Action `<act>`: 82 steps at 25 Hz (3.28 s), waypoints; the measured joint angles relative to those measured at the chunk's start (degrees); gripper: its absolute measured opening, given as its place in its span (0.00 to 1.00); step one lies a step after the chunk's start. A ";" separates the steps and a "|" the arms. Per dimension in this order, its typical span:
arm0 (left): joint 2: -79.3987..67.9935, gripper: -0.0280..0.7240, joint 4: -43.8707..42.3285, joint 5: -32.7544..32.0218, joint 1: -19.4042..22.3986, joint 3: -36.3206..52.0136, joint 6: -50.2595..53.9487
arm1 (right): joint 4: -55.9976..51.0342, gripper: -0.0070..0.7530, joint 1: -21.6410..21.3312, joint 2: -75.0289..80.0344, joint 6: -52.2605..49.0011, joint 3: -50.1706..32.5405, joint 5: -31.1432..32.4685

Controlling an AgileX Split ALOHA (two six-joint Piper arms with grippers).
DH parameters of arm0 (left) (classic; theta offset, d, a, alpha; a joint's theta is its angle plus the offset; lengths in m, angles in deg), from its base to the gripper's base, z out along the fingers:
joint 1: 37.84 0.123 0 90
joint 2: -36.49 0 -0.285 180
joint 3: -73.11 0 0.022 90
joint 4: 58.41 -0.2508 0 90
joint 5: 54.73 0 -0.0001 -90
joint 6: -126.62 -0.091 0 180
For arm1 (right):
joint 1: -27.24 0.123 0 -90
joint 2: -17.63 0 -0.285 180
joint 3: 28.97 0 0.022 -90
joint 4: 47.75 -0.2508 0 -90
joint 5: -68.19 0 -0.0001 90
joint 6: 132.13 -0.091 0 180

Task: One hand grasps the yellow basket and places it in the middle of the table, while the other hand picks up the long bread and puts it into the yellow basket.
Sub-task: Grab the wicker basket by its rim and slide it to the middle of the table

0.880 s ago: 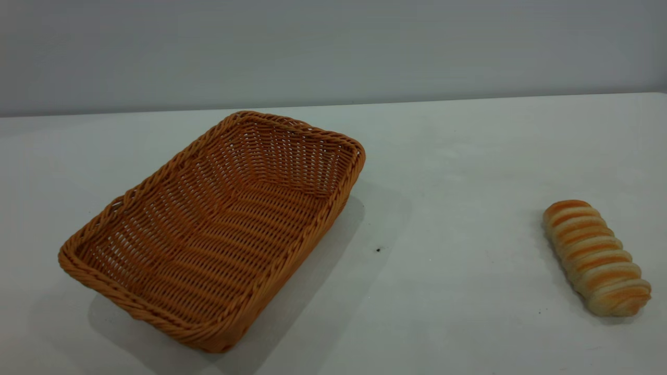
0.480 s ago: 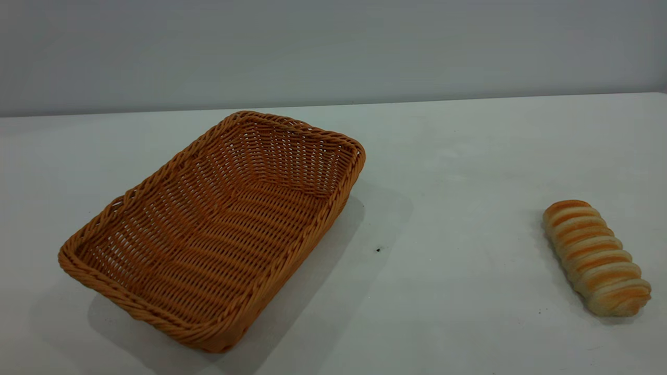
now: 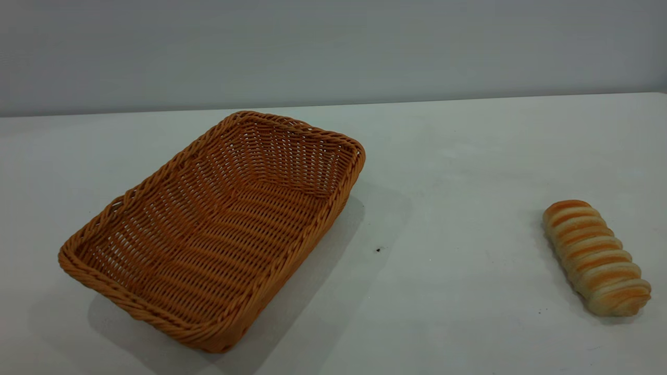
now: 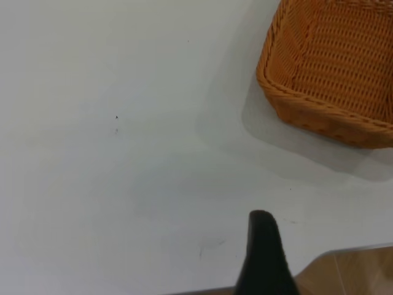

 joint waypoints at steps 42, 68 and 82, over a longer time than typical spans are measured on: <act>-11.86 0.81 -0.47 0.30 -11.57 0.00 12.95 | -0.94 0.71 5.68 3.75 -4.03 1.09 -2.96; -65.10 0.76 -2.73 43.62 -11.57 -1.59 22.03 | 0.96 0.71 5.68 53.60 -4.45 10.36 -25.30; -89.95 0.76 -0.17 51.85 -11.57 -7.68 39.79 | -0.34 0.71 5.68 53.98 -4.51 10.42 -26.72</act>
